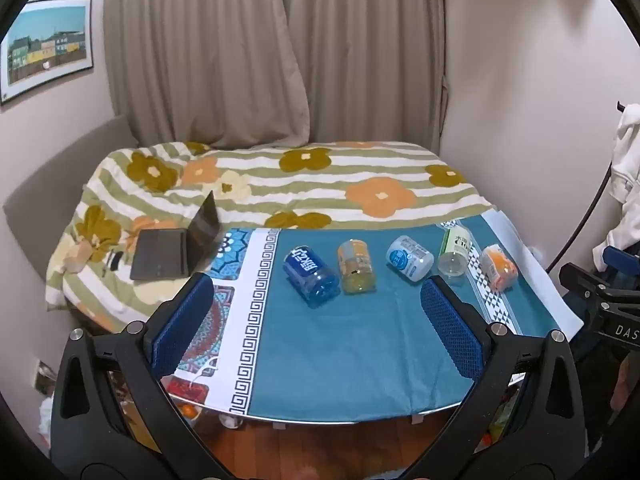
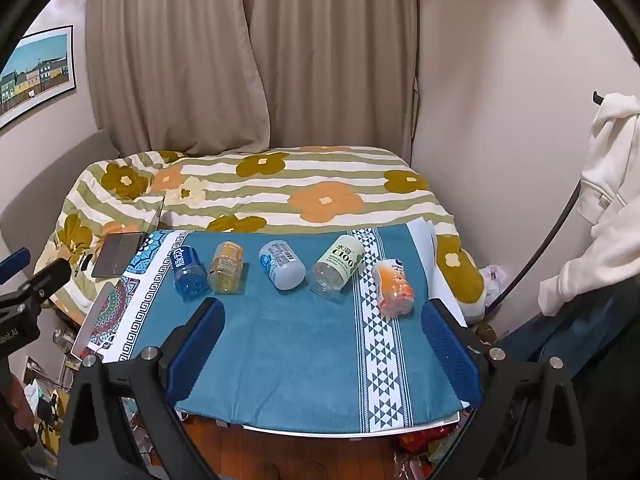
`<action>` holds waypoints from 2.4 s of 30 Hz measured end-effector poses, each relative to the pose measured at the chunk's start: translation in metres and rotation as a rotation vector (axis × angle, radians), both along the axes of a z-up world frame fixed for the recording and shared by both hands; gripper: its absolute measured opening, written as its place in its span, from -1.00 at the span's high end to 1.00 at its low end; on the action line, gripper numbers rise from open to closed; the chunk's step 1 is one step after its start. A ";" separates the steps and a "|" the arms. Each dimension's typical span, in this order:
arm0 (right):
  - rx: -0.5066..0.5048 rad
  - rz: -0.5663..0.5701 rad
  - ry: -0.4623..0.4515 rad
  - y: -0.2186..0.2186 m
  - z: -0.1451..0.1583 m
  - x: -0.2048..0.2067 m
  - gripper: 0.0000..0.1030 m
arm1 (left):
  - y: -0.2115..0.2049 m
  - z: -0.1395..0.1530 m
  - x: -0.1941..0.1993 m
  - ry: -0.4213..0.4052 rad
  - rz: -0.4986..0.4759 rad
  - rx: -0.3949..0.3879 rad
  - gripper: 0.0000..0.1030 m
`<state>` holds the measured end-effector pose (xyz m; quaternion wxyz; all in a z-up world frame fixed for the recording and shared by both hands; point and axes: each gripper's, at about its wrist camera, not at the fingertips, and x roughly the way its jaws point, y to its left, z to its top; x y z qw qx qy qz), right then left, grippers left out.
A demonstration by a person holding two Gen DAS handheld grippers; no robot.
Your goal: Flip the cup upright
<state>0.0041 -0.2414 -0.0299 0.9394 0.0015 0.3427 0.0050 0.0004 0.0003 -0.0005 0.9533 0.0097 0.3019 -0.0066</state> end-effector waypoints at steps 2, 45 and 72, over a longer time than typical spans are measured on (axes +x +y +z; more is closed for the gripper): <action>-0.002 0.000 0.002 0.000 0.000 0.000 -0.91 | -0.001 0.000 0.001 0.009 0.012 0.023 -1.00; 0.019 0.002 0.006 0.000 0.001 0.005 -0.91 | 0.008 0.002 0.002 0.033 0.000 -0.050 -1.00; 0.021 -0.001 0.008 0.000 -0.001 0.008 -0.91 | 0.009 0.000 0.007 0.039 -0.002 -0.053 -1.00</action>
